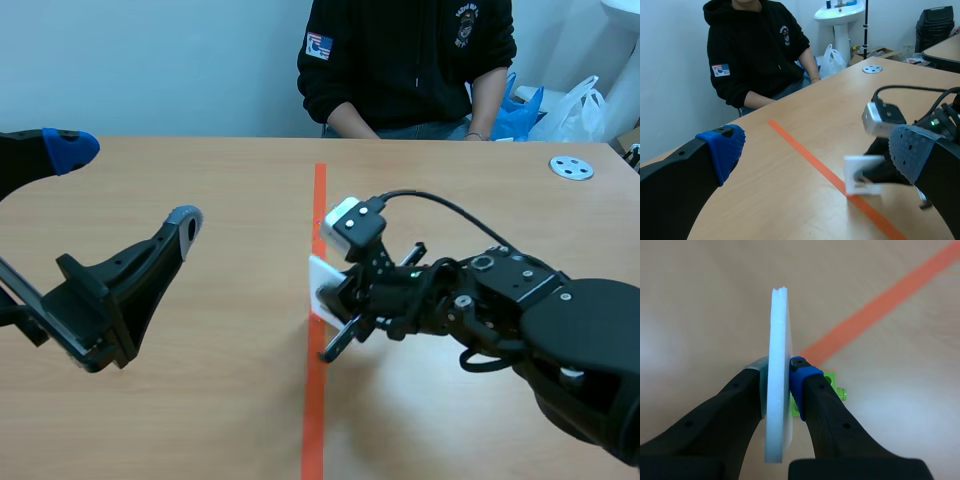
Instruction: Sort the leaf by its shape. The table is split by an orange tape line. A compound leaf with several leaflets goes to the left side, a simple leaf with one blade goes to the right side. Return to the home posture when a red brick is placed on the table.
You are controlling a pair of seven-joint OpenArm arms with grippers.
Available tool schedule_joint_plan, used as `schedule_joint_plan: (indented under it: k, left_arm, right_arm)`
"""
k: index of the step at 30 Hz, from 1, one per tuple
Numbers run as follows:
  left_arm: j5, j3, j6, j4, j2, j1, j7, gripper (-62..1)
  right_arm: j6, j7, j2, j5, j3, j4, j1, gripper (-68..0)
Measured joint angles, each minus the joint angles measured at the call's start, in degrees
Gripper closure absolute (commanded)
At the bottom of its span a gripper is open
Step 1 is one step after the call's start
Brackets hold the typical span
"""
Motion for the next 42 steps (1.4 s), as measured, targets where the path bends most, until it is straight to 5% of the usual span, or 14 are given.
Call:
schedule_joint_plan:
  k: [9,16,24,37,42]
  left_arm:
    - [0.00,0.00,0.00,0.00,-0.02,0.00,0.00,-61.7]
    - [0.00,0.00,0.00,0.00,-0.02,0.00,0.00,-61.7]
    - [0.00,0.00,-0.02,0.00,-0.31,0.00,0.00,-61.7]
    - [0.00,0.00,0.00,0.00,-0.96,0.00,0.00,-61.7]
    - [0.00,0.00,0.00,0.00,-0.96,0.00,0.00,-61.7]
  right_arm:
    - [-1.31,0.59,4.92,0.37,18.08,0.00,-2.45,-0.6]
    - [-2.01,0.57,9.94,6.69,30.12,0.00,-5.75,-0.6]
    - [-3.72,2.99,13.70,10.34,30.38,-4.79,-5.81,-0.6]
    - [-9.49,6.54,9.97,8.39,30.21,-13.66,-5.81,-0.6]
    - [-9.31,6.78,9.92,8.39,30.45,-13.77,-5.81,-1.5]
